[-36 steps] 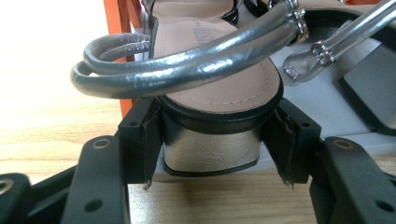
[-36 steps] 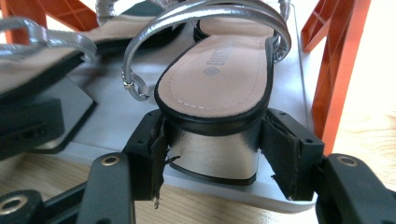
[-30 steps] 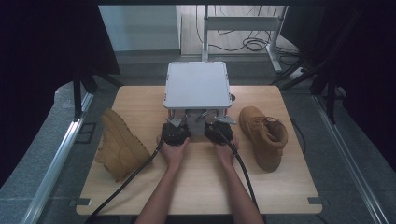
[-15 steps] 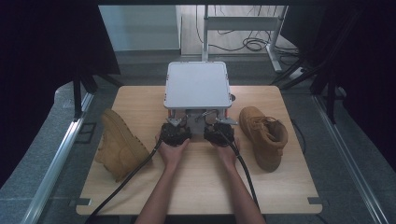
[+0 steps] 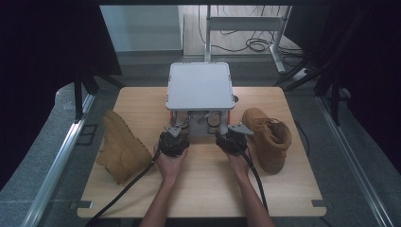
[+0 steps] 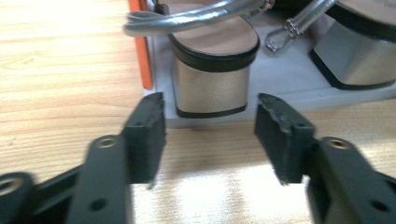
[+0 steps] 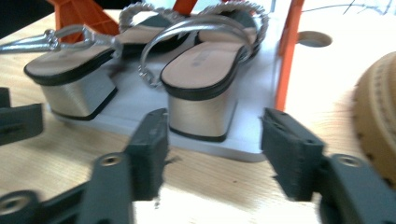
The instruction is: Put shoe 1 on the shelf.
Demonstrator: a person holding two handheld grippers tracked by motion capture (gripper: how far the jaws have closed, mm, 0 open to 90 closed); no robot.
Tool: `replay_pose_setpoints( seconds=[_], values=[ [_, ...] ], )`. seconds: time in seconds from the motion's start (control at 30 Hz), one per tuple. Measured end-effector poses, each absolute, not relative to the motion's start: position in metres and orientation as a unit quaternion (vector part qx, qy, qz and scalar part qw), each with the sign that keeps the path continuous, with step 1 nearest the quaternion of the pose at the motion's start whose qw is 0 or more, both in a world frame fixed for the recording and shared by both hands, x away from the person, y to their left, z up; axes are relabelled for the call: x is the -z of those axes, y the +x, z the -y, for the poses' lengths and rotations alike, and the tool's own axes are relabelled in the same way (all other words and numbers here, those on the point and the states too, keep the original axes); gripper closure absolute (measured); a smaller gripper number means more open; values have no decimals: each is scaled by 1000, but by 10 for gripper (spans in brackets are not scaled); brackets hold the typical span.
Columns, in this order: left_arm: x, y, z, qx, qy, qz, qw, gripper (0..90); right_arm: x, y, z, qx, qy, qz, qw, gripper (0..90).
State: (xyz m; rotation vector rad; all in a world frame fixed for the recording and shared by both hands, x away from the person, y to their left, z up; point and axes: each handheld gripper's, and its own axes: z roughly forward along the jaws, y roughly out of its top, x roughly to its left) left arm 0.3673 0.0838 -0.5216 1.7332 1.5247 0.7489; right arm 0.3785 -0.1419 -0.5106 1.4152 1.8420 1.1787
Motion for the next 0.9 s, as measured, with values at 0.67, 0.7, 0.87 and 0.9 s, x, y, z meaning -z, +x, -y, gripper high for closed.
replay_pose_setpoints(
  seconds=[0.67,0.7,0.87,0.9],
  values=[
    [518,374,-95,-311,648,-597,358,876,522,398,141,-409,538,-686,269,892],
    [518,375,-96,-312,648,-597,357,879,523,400,140,-407,538,-687,269,892],
    [517,380,-98,-304,645,-601,361,889,526,406,138,-406,540,-686,271,894],
    [517,381,-98,-302,645,-603,361,889,526,406,138,-406,541,-686,269,894]
  ],
)
